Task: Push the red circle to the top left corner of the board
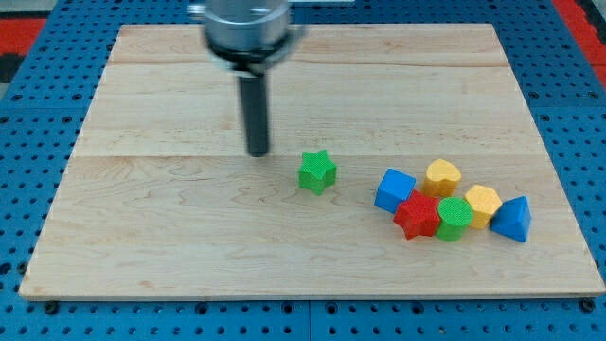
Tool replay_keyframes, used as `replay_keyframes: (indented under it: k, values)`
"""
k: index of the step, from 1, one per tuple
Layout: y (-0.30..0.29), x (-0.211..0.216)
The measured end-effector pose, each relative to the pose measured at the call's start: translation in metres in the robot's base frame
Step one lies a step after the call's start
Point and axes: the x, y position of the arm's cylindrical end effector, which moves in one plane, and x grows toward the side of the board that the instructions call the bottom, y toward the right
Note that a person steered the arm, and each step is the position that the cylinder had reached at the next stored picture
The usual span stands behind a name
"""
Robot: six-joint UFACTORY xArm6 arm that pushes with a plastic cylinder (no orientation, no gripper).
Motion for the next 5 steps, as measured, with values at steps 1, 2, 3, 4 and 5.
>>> replay_keyframes:
  k: [1, 2, 3, 4, 5]
  values:
    - [0.044, 0.013]
    - [0.161, 0.021]
    - [0.098, -0.042]
    - [0.135, -0.147]
    - [0.109, -0.237]
